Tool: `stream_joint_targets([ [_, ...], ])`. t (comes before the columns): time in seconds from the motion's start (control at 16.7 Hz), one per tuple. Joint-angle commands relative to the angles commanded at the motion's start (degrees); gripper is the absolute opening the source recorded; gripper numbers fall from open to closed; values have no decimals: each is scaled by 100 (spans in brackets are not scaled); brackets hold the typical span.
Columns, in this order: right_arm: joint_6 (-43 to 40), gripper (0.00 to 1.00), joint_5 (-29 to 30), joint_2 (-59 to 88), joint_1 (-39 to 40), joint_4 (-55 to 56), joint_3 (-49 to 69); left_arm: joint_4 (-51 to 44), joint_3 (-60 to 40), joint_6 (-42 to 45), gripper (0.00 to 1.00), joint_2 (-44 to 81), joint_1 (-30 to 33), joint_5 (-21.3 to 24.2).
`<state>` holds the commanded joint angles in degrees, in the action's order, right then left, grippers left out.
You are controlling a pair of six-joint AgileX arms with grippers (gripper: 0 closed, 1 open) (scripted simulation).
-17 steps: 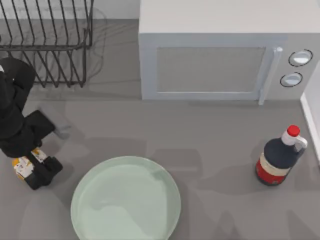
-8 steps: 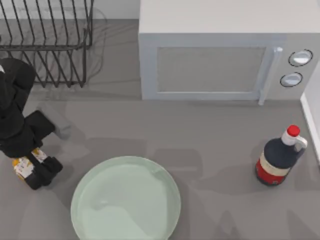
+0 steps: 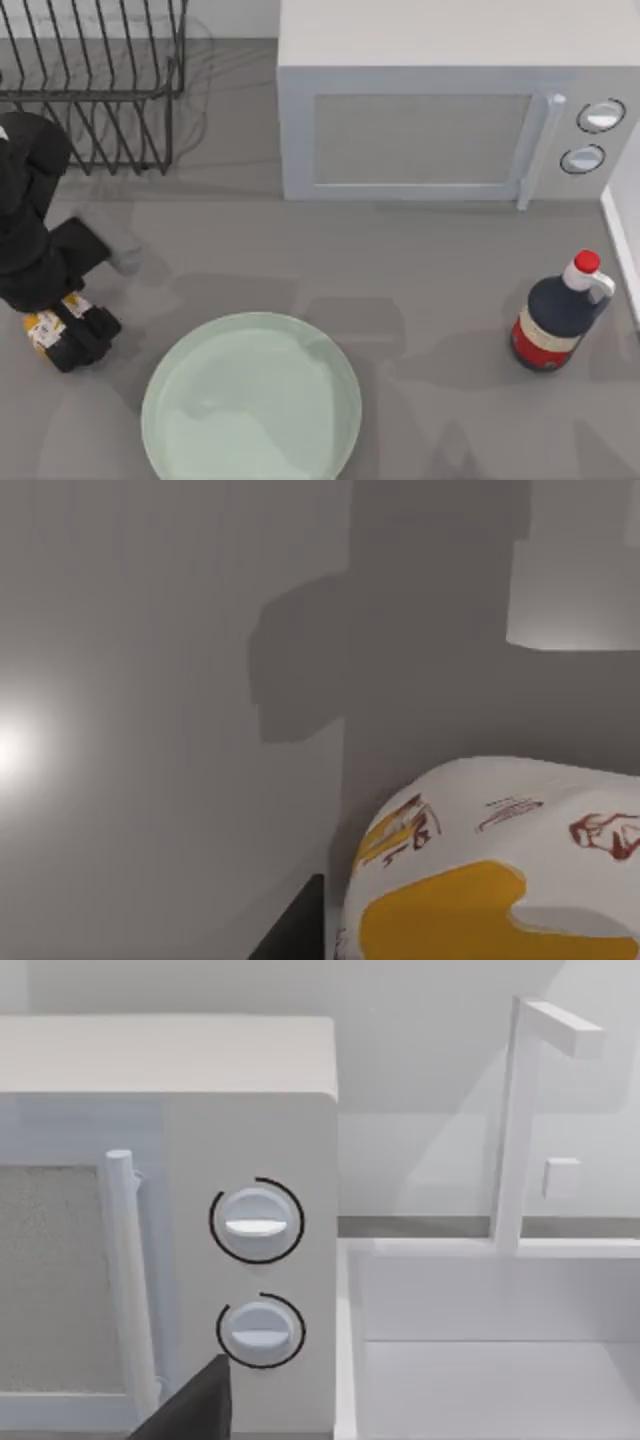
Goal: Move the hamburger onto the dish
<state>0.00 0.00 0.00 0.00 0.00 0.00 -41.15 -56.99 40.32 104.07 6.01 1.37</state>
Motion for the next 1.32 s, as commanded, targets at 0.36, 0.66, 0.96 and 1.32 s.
stream_joint_targets([
  [0.36, 0, 100, 0, 0, 0, 0, 0, -1577, -906, -21, 0, -505, 1, -2],
  [0.66, 0, 100, 0, 0, 0, 0, 0, -2207, -1346, -36, 0, -843, 18, -3],
  [0.96, 0, 100, 0, 0, 0, 0, 0, -2196, -1341, -80, 0, -809, 25, -7],
  [1.32, 0, 100, 0, 0, 0, 0, 0, -2366, -1654, -1650, 0, -485, 483, -51],
])
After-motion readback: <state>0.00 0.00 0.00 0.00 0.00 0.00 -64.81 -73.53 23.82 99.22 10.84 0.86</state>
